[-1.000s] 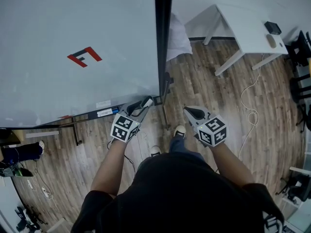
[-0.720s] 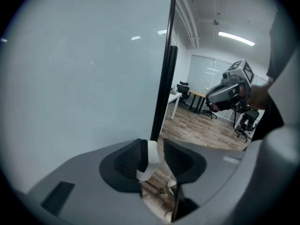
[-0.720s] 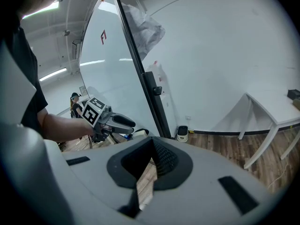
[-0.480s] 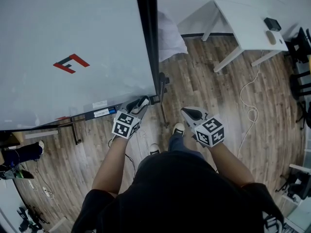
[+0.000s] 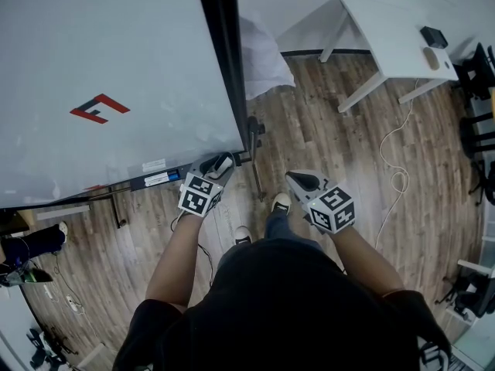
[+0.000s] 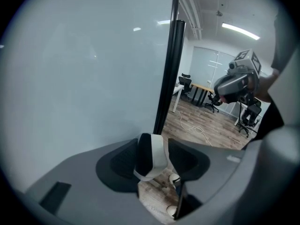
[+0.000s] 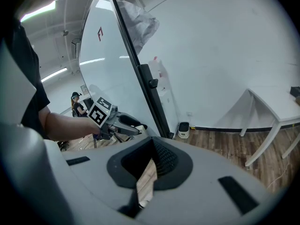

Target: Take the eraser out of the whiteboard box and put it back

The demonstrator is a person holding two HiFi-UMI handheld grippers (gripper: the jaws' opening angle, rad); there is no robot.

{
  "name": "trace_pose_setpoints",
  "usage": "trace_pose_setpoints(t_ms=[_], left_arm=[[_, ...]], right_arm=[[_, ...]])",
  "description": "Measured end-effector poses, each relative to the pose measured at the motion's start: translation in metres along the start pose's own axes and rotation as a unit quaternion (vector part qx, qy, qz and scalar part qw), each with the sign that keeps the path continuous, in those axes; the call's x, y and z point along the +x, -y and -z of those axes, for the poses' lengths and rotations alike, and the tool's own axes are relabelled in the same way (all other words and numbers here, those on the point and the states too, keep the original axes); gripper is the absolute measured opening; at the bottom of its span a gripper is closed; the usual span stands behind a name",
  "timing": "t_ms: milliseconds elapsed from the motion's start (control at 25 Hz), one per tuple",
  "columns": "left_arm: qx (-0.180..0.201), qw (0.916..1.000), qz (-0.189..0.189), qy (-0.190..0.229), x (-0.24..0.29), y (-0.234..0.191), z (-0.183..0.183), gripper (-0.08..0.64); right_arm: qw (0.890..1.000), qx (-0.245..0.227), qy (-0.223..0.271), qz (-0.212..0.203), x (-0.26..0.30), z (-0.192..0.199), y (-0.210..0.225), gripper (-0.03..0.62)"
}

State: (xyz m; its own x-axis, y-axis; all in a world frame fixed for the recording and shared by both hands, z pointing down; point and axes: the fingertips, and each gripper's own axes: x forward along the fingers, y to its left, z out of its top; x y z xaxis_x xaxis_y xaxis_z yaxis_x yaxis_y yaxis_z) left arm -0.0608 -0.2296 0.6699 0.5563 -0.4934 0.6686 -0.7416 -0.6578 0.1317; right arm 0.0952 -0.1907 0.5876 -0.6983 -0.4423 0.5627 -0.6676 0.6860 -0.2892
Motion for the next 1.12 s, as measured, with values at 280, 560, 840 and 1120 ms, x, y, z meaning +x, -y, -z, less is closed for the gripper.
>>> trace_pose_setpoints(t_ms=[280,560,840,1120], left_arm=[[0.002,0.9999,-0.001,-0.015,0.009,-0.002,0.005,0.212],[-0.005,0.9999,-0.001,-0.015,0.01,-0.004,0.005,0.2],[-0.009,0.9999,-0.002,-0.011,0.011,-0.002,0.005,0.181],[-0.01,0.9999,-0.002,-0.012,0.011,-0.001,0.004,0.167]], right_arm=[[1.0,0.001,-0.004,-0.004,0.001,0.002,0.003,-0.006],[1.0,0.0,-0.009,-0.011,0.004,0.005,0.0,-0.006],[1.0,-0.002,-0.011,-0.009,0.002,0.007,0.001,-0.006],[1.0,-0.004,-0.015,-0.011,-0.001,0.009,-0.002,-0.006]])
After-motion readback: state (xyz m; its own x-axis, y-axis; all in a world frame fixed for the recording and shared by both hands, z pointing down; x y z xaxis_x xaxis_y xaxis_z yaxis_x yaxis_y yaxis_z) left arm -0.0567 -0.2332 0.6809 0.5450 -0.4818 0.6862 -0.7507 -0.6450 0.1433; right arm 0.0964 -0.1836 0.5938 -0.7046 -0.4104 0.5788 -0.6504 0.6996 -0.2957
